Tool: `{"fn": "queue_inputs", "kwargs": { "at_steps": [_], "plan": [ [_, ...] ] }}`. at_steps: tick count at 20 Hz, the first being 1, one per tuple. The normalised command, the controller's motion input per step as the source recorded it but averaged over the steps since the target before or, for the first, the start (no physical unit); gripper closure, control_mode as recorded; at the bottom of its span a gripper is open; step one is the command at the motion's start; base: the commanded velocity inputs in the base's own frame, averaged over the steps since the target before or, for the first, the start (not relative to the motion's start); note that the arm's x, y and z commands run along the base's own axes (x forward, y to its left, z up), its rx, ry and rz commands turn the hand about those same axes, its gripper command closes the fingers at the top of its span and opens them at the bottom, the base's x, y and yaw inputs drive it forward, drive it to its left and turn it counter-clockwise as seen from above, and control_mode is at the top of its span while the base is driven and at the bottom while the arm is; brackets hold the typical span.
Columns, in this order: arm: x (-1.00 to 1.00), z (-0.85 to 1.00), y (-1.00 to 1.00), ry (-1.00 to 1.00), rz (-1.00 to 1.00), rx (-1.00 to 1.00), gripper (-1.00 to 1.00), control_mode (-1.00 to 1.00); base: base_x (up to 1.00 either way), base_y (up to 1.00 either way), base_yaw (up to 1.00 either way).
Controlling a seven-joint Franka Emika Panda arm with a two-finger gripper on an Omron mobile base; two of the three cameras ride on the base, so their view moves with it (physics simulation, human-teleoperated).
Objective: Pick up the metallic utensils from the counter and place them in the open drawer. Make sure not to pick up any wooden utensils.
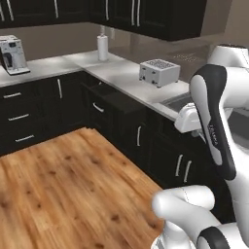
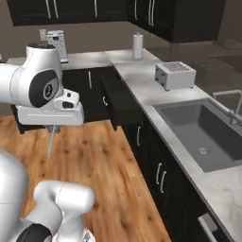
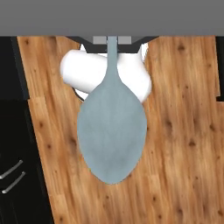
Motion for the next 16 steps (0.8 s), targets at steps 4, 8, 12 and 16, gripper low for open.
{"fn": "queue_inputs", "kwargs": {
  "at_steps": [4,8,12,16],
  "plan": [
    [0.00,0.00,0.00,0.00,0.00,0.00,1.00,1.00,1.00,-0.40,0.00],
    [0.00,0.00,0.00,0.00,0.00,0.00,1.00,1.00,1.00,-0.21,0.00],
    [0.00,0.00,0.00,0.00,0.00,0.00,1.00,1.00,0.66,-0.23,0.07],
    [0.00,0.00,0.00,0.00,0.00,0.00,1.00,1.00,0.06,-0.18,0.13]
  ]
}}
